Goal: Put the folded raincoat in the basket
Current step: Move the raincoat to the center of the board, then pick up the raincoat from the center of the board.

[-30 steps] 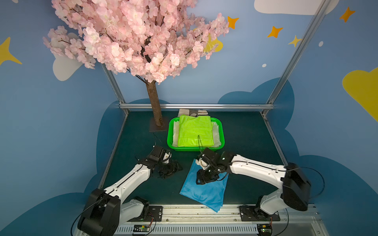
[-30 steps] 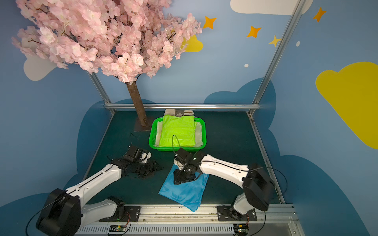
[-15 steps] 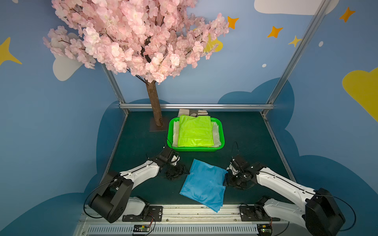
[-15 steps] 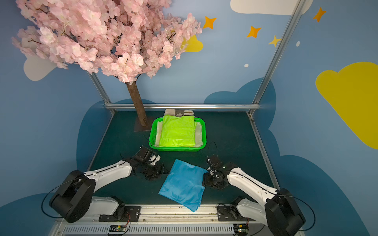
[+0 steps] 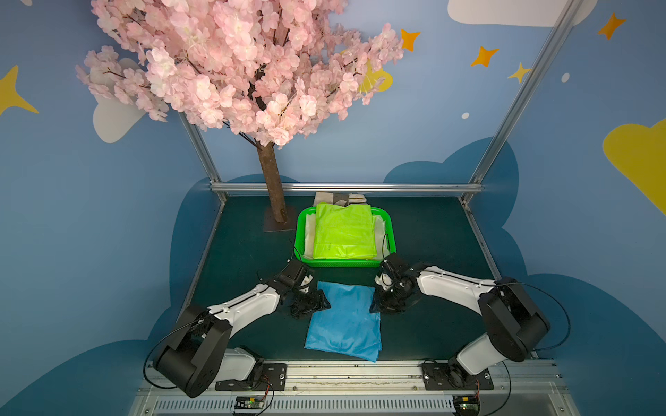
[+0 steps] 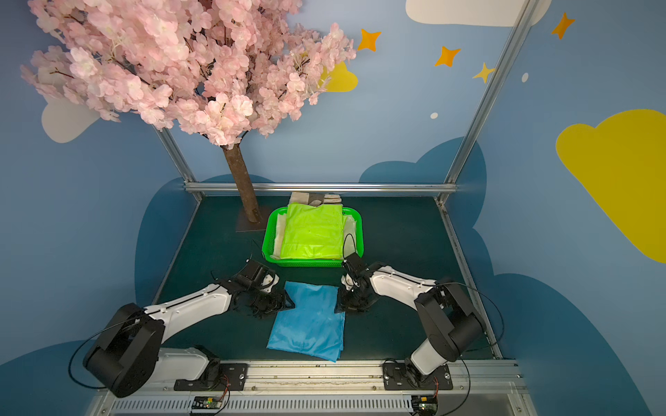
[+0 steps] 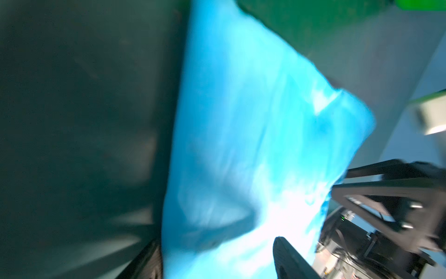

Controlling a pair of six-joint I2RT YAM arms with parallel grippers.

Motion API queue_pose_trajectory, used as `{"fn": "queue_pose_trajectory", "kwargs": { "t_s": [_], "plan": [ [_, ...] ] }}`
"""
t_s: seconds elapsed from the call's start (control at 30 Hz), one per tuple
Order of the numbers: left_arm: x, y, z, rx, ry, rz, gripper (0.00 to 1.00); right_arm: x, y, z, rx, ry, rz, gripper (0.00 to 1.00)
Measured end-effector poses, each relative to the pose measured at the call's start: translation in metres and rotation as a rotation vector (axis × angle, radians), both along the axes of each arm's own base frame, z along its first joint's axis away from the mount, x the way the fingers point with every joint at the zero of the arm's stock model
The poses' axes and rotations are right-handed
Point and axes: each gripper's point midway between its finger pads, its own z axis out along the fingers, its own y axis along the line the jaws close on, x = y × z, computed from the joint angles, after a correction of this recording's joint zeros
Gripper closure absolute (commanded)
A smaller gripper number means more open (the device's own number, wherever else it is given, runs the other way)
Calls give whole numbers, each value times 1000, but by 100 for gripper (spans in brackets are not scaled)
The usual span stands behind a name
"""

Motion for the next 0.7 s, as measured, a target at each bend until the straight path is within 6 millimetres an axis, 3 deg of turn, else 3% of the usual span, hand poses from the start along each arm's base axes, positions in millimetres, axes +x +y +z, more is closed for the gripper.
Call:
{"fn": "queue_pose_trajectory", "kwargs": {
  "t_s": [0.17, 0.4, 0.6, 0.7],
  "plan": [
    [3, 16, 0, 56, -11, 51, 26, 23, 16, 14, 46, -89, 65, 45],
    [-1, 23, 2, 58, -26, 68, 26, 6, -1, -1, 37, -63, 64, 42],
    [-6, 26, -5, 69, -2, 70, 28, -4, 2, -11, 82, -19, 40, 46],
    [-6, 26, -6, 67, -6, 72, 30, -5, 10, -13, 103, -12, 41, 56]
  ]
}}
